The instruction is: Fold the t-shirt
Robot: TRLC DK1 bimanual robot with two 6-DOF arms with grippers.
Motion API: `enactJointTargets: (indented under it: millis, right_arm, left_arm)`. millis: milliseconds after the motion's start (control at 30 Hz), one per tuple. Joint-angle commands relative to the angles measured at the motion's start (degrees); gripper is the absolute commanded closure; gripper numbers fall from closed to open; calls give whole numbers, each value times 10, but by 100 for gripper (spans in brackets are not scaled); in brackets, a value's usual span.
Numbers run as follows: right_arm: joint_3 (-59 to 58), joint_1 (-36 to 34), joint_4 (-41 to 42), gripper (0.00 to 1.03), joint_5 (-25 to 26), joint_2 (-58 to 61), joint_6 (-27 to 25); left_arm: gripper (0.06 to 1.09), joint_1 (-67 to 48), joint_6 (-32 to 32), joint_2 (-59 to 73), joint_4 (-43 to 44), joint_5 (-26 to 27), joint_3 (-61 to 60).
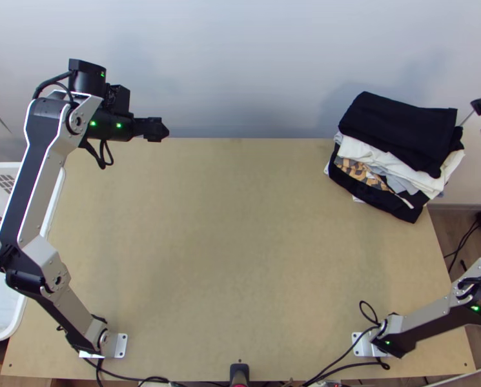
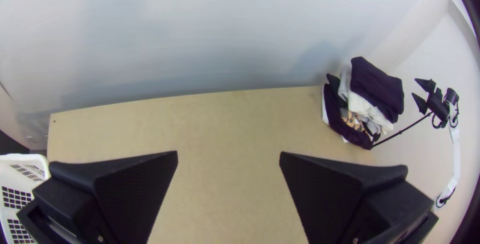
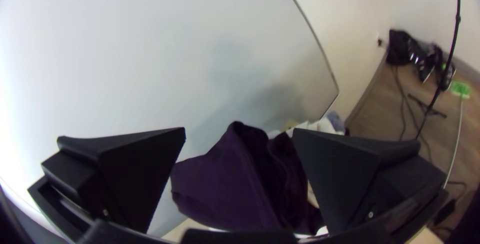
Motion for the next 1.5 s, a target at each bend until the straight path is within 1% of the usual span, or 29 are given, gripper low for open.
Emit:
enactJointTargets:
  millis: [0,100,133,167,233,267,300,400,433,467,500,567,633,733,833,933,1000,1067,1200,1333,1467]
  right_arm:
    - [52,70,36,3,185,-9,-143]
    - [36,133,84,3,259,-18,-208]
    - [18,157,117,3,289,-20,-239]
    - [-8,179,167,3,308,-20,-271]
    - [-76,208,291,3,321,-19,-332]
    - [-102,219,327,3,323,-13,-354]
    - [-117,225,340,3,323,2,-363]
    - [-166,228,368,3,323,38,-366]
    - [-188,225,397,3,323,48,-380]
    - [-215,219,444,3,323,59,-393]
    - [-244,208,492,3,323,68,-394]
    - [-288,191,554,3,337,99,-400]
    - [-323,176,573,3,341,125,-395]
    - [-371,158,635,3,355,154,-386]
    - [-400,149,663,3,370,169,-368]
    - [-420,146,697,3,389,191,-361]
    - [-427,142,705,3,393,207,-349]
    - [-435,142,724,3,400,224,-349]
    - [-432,142,724,3,403,227,-350]
    - [-413,144,714,3,404,142,-357]
    - [-361,149,662,3,411,66,-366]
  left_arm:
    - [10,1,4,1,1,0,4]
    - [10,2,4,1,4,0,6]
    - [10,2,4,2,4,0,6]
    - [10,2,4,3,4,0,6]
    - [10,2,4,3,5,0,6]
    - [10,2,4,3,5,0,6]
    - [10,2,4,3,5,0,6]
    - [10,4,4,3,4,0,6]
    - [10,6,4,3,4,0,6]
    - [10,6,4,3,4,0,6]
    - [10,8,4,3,4,0,6]
    - [10,9,4,3,4,0,5]
    - [10,10,4,3,4,0,4]
    - [10,10,4,4,4,0,4]
    - [10,9,4,5,2,0,4]
    - [10,8,4,7,0,0,4]
    - [10,6,4,8,-1,0,4]
    - [10,4,4,7,-4,0,4]
    - [10,1,2,7,-5,0,5]
    - [10,1,-1,3,-5,0,10]
    - [10,1,-7,-2,-4,0,10]
